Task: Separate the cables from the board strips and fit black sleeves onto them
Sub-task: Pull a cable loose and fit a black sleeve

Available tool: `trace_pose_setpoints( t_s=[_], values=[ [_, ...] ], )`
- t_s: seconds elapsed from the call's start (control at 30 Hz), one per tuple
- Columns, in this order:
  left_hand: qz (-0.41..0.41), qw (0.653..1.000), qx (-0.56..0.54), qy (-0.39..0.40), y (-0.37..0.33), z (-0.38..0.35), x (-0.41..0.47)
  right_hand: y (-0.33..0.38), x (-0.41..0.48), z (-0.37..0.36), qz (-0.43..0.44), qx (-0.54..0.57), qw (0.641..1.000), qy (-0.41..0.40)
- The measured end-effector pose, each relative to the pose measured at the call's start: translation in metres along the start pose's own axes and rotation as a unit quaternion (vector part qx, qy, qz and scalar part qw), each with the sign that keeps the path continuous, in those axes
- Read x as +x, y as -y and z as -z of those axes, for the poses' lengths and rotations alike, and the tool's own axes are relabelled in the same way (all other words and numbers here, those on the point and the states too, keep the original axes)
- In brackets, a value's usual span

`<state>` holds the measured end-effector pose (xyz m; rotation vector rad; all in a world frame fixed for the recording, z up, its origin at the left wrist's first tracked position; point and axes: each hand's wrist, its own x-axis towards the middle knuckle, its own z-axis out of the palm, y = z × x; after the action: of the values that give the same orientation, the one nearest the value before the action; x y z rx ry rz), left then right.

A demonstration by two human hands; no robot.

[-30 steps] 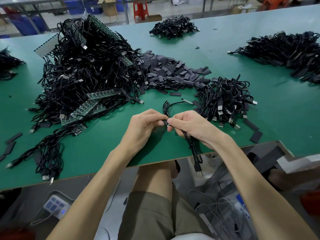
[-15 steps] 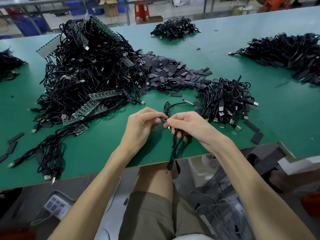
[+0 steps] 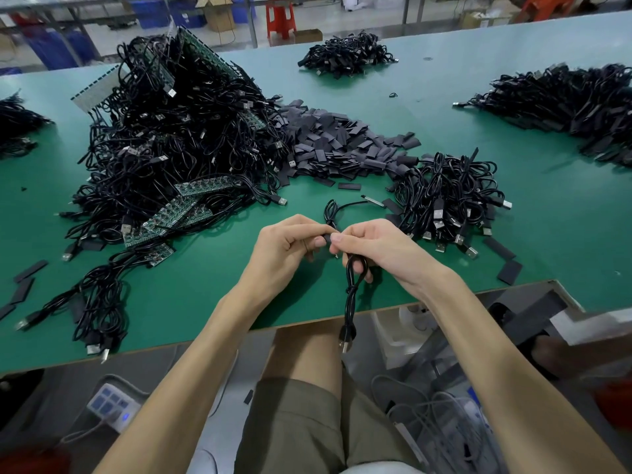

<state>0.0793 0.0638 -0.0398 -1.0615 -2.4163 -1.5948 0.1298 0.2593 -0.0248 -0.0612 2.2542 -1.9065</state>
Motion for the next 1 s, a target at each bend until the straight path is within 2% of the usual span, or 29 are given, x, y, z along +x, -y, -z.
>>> trace_pose_setpoints(
  t_s=[0.2,0.37,0.53,1.0],
  values=[
    [0.019,0.999,-0.029,0.007,0.003,0.001,0.002,0.001,0.001,-0.001,-0.011,-0.002,1.0,-0.005],
    [0.095,0.98,-0.173,0.033,0.009,0.004,0.003,0.0,0.002,-0.003,-0.017,-0.01,1.0,-0.017],
    [0.127,0.955,-0.264,0.037,0.013,0.006,0.004,0.0,0.001,-0.004,0.001,0.0,1.0,-0.006],
    [0.134,0.944,-0.297,0.05,0.02,0.007,0.003,0.002,0.001,-0.004,0.007,-0.017,1.0,-0.002]
  ],
)
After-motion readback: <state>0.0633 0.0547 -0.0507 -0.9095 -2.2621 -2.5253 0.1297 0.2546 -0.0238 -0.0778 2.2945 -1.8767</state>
